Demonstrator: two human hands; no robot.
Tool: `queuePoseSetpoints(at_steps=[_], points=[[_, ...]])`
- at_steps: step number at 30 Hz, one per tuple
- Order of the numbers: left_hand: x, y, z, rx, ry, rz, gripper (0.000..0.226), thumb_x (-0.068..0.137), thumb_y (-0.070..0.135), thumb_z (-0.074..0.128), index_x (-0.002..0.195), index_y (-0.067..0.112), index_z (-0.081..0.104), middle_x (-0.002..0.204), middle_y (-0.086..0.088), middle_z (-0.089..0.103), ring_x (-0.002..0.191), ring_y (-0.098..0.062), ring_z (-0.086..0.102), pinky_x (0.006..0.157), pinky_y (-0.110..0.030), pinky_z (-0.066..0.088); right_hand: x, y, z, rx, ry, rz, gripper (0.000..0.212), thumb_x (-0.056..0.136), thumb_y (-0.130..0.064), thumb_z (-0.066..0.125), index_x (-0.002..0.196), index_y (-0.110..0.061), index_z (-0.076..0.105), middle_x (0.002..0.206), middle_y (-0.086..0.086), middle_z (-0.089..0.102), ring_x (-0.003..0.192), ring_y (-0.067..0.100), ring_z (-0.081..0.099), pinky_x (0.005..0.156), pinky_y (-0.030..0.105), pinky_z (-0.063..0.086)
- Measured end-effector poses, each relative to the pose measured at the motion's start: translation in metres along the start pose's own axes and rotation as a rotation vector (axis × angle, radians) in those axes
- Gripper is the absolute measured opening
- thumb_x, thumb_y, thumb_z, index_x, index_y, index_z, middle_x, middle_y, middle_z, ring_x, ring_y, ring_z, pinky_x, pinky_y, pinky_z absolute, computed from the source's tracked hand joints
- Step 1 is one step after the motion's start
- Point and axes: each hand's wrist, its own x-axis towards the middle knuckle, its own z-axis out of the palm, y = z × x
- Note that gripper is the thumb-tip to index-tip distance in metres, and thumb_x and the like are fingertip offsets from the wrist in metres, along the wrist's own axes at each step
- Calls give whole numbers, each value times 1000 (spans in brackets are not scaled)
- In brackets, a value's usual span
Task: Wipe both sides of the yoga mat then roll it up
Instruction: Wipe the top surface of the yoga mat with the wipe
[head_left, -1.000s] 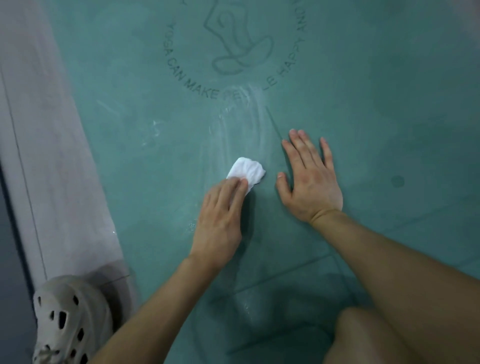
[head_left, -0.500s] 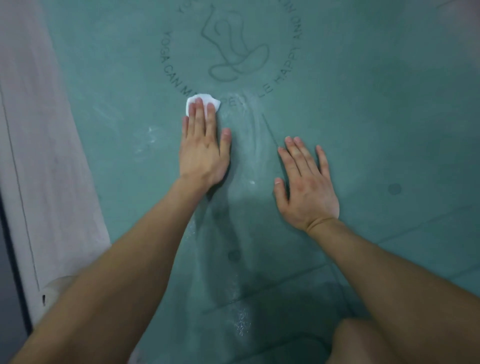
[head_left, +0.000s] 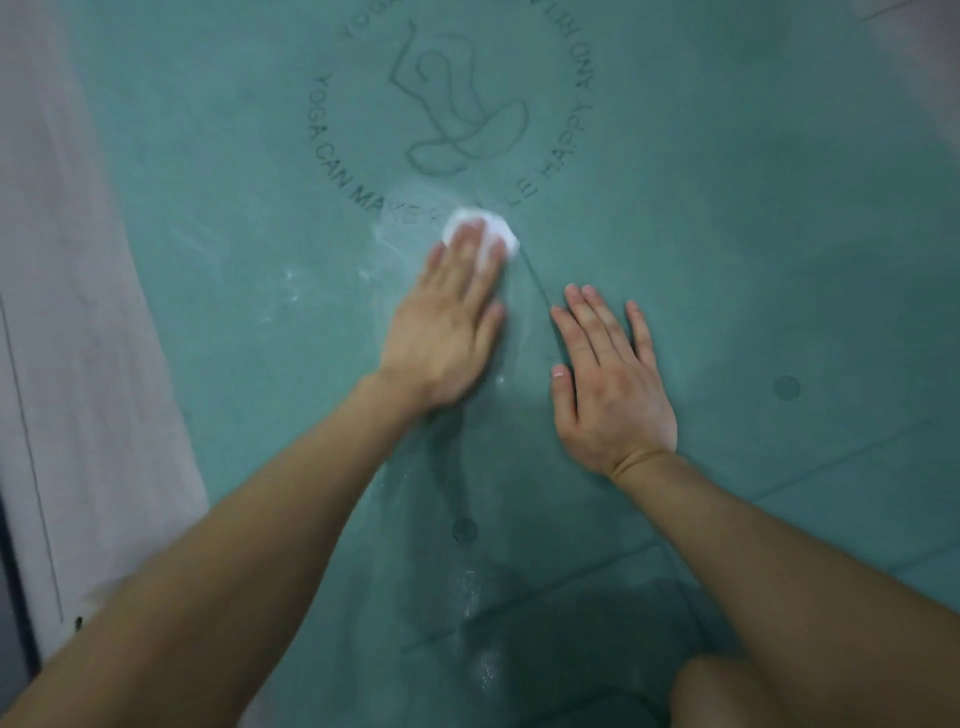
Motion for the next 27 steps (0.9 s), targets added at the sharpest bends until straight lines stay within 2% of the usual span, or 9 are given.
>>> queuePoseSetpoints(at_steps=[3,5,7,9,13,14,19,24,27], points=[[-51,-8,-2,28,-61,287,65,112,42,24,169,16,5,177,-8,-1,163,-21,-5,133,-45,5,-1,0,-1,-1,-3,2,63,103,-30,39,161,-5,37,173,8,25,162,21,16,129,58,14],[-25,-40,-8,75,-23,140,66,111,46,17,169,18,4,177,-9,0,163,-20,-5,132,-47,5,-1,-1,-1,-7,-11,0,63,104,-31,38,162,-6,35,173,7,24,162,20,14,129,57,13],[9,-58,-11,24,15,-157,70,108,50,12,169,17,3,176,-11,-1,163,-22,-6,132,-46,1,-1,0,0,-9,-7,3,63,104,-31,38,163,-7,33,174,6,23,162,19,13,130,57,12],[9,-23,-4,-10,37,-226,72,107,49,13,169,12,6,176,-15,0,163,-26,-5,132,-47,1,-1,1,0,-3,2,1,63,103,-30,39,162,-7,35,173,6,24,162,19,15,130,57,12],[-44,27,12,35,-18,232,66,110,40,28,169,15,10,176,-10,5,163,-22,-3,132,-48,6,1,2,0,11,0,-5,63,101,-30,38,160,-7,38,173,7,26,162,19,17,129,57,12],[-40,10,8,55,-6,204,66,109,40,25,169,18,8,176,-9,5,163,-20,-3,132,-49,5,1,2,-1,14,-2,2,63,101,-31,38,160,-8,38,173,7,26,162,19,16,130,57,12],[-23,-65,-3,-37,30,-378,72,105,48,16,169,20,0,177,-10,-1,163,-21,-6,131,-48,-3,0,-2,-6,-67,-73,-32,70,102,-48,41,164,-16,33,175,6,19,163,22,9,129,59,9],[-136,24,13,-44,-9,-137,72,109,41,32,169,14,2,176,-11,-4,163,-24,-8,130,-54,7,-6,-25,-10,-161,-186,-11,95,96,-74,39,168,-16,18,176,12,2,163,27,-5,128,62,6],[-124,-35,10,21,-9,-189,69,109,44,26,169,22,3,177,-4,-2,163,-17,-7,128,-58,8,-26,-47,-2,-157,-171,9,101,92,-75,41,168,-13,18,176,15,2,163,29,-5,128,63,7]])
